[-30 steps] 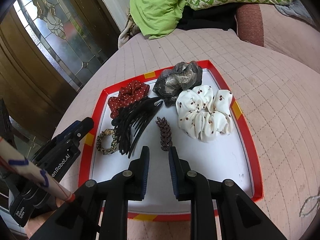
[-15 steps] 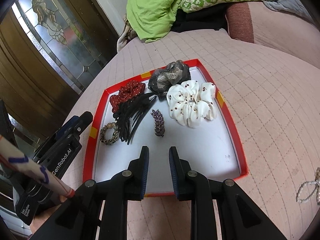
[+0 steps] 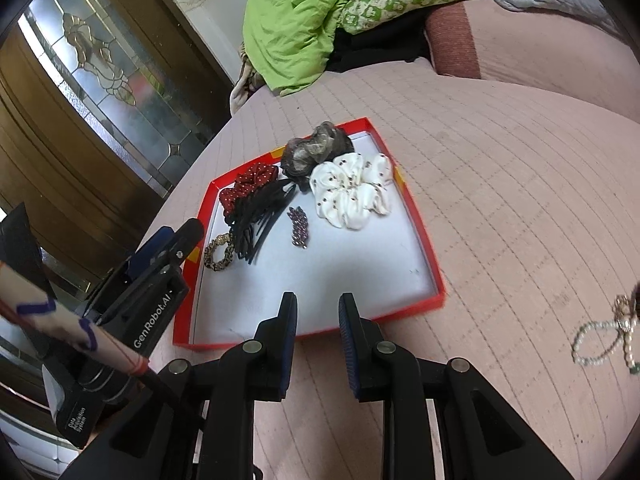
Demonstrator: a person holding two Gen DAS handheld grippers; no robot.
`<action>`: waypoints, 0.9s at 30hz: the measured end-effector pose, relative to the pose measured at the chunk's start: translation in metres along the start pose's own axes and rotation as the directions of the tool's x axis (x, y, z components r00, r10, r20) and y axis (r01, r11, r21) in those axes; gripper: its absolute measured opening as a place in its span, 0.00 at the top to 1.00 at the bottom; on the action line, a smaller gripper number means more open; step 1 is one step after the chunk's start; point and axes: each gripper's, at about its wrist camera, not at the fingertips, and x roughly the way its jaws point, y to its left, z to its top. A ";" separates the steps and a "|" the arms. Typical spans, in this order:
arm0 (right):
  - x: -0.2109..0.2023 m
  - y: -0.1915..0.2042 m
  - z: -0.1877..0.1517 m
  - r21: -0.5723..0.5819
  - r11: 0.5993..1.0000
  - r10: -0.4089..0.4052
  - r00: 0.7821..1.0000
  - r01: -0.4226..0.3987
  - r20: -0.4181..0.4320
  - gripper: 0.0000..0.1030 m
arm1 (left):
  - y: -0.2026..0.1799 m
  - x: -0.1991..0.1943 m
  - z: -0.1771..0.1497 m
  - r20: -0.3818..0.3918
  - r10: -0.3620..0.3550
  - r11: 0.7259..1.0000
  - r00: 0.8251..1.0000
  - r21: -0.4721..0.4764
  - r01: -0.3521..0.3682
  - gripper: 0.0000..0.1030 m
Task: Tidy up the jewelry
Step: 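Move both open tools from the tray back to the remaining bracelets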
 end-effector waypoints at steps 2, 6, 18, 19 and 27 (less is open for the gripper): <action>-0.010 -0.008 -0.007 0.008 1.000 -0.004 1.000 0.003 0.010 0.76 | -0.010 -0.005 -0.003 0.004 -0.015 1.000 1.000 0.019 0.015 0.61; -0.031 -0.031 -0.020 0.033 0.999 -0.012 0.999 0.011 0.032 0.76 | -0.038 -0.016 -0.012 0.014 -0.052 0.996 0.999 0.074 0.051 0.61; -0.114 -0.173 -0.051 0.259 0.959 -0.155 0.979 0.116 0.136 0.75 | -0.141 -0.044 -0.064 -0.093 -0.239 0.940 0.967 0.228 0.254 0.61; -0.120 -0.186 -0.054 0.283 0.951 -0.172 0.975 0.127 0.141 0.75 | -0.149 -0.045 -0.067 -0.104 -0.250 0.934 0.963 0.235 0.268 0.61; -0.138 -0.269 -0.073 0.392 0.890 -0.289 0.953 0.232 0.091 0.75 | -0.193 -0.037 -0.071 -0.212 -0.332 0.898 0.919 0.226 0.377 0.61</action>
